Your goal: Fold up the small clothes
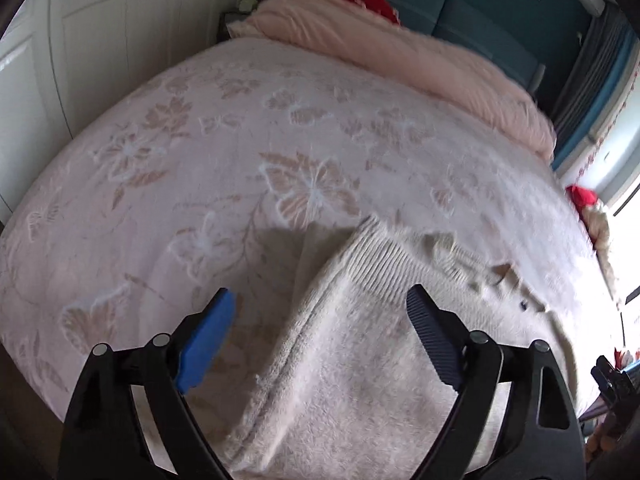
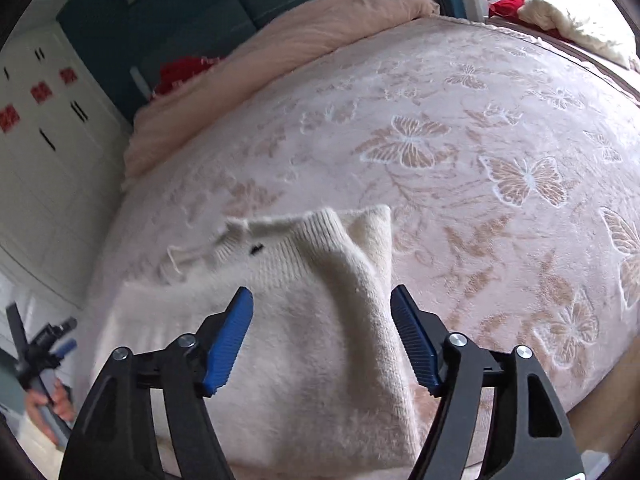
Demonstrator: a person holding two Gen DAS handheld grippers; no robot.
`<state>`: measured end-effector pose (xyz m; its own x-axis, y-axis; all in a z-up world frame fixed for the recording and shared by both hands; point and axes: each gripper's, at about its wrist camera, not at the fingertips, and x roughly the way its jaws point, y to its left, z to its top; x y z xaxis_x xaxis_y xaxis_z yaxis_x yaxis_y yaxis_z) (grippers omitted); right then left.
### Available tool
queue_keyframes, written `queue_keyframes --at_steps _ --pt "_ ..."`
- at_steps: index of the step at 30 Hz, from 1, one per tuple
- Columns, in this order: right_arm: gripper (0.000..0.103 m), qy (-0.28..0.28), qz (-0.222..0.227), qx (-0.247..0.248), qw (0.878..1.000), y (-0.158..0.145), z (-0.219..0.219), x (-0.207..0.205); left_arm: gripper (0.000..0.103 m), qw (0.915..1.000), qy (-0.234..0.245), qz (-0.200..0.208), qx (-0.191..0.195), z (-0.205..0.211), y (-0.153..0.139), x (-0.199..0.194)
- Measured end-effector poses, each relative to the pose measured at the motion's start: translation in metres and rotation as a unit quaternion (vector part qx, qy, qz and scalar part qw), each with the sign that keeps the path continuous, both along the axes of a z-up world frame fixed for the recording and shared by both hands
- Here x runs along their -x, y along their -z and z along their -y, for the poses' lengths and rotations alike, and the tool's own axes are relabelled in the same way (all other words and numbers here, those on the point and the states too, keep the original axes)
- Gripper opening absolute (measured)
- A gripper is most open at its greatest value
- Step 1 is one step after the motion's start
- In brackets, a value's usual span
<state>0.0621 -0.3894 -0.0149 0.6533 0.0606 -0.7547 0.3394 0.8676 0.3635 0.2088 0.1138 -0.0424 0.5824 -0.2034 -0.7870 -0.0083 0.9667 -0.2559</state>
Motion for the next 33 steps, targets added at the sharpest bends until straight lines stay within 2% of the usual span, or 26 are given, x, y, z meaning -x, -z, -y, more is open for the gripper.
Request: queue_keyframes --at_steps 4,6,7,9,10,11,12,13,16,17,19,21,22,24,25,26,28,30,31,33 --pt "0.073 -0.003 -0.032 0.009 0.999 0.020 0.001 -0.034 0.085 0.9977 0.032 -0.059 -0.009 0.022 0.034 -0.033" --pt "0.075 -0.004 -0.052 0.019 0.998 0.028 0.001 -0.053 0.085 0.9974 0.037 -0.061 -0.009 0.033 0.043 -0.044" --pt "0.075 -0.006 -0.065 0.024 0.998 0.035 0.000 -0.065 0.081 0.9973 0.042 -0.060 -0.009 0.037 0.045 -0.047" --pt "0.075 -0.012 -0.083 0.028 0.996 0.046 -0.002 -0.078 0.058 0.9958 0.057 -0.069 -0.018 0.048 0.051 -0.055" --pt "0.067 -0.019 -0.090 0.029 0.995 0.052 -0.004 -0.084 0.033 0.9942 0.065 -0.081 -0.029 0.054 0.056 -0.059" --pt "0.049 -0.032 -0.095 0.032 0.994 0.057 -0.008 -0.090 0.007 0.9926 0.070 -0.091 -0.040 0.057 0.059 -0.062" --pt "0.010 -0.045 -0.104 0.034 0.993 0.059 -0.010 -0.093 0.006 0.9922 0.066 -0.095 -0.046 0.057 0.059 -0.064" --pt "0.009 -0.044 -0.105 0.035 0.993 0.054 -0.012 -0.094 0.006 0.9942 0.058 -0.082 -0.037 0.053 0.051 -0.062" --pt "0.007 -0.029 -0.014 0.025 0.999 0.000 -0.007 -0.077 0.005 0.9987 0.043 -0.028 0.003 0.035 0.002 -0.052" --pt "0.007 -0.019 0.015 0.027 0.999 -0.020 -0.002 -0.072 0.005 0.9990 0.038 -0.020 0.011 0.030 -0.009 -0.053" --pt "0.007 -0.002 0.040 0.029 0.999 -0.037 0.008 -0.072 0.005 0.9995 0.026 -0.014 0.013 0.026 -0.022 -0.065" --pt "0.007 0.009 0.015 0.054 0.998 -0.023 0.021 -0.089 0.006 0.9997 0.016 -0.009 -0.018 0.029 -0.018 -0.081" --pt "0.007 0.012 -0.011 0.057 0.998 -0.004 0.027 -0.100 0.006 0.9991 0.014 -0.025 -0.030 0.032 -0.003 -0.096" --pt "0.007 0.006 -0.107 0.023 0.994 0.064 0.035 -0.125 0.006 0.9967 0.005 -0.073 -0.035 0.037 0.031 -0.115" --pt "0.008 0.002 -0.125 0.023 0.992 0.079 0.033 -0.128 0.006 0.9933 0.003 -0.105 -0.049 0.042 0.058 -0.122" --pt "0.008 0.000 -0.109 0.040 0.993 0.080 0.029 -0.126 0.007 0.9909 0.011 -0.112 -0.074 0.048 0.074 -0.123" --pt "0.020 0.005 -0.091 0.035 0.995 0.061 0.026 -0.121 0.011 0.9897 0.027 -0.073 -0.120 0.060 0.072 -0.113" --pt "0.023 0.009 -0.071 0.049 0.996 0.038 0.021 -0.109 0.014 0.9874 0.046 -0.060 -0.138 0.068 0.058 -0.102" --pt "0.025 0.008 -0.051 0.064 0.997 0.022 0.015 -0.098 0.015 0.9862 0.060 -0.043 -0.148 0.071 0.042 -0.088" --pt "0.026 -0.012 -0.013 0.055 0.998 -0.002 -0.001 -0.076 0.026 0.9864 0.070 -0.016 -0.148 0.072 0.020 -0.068"
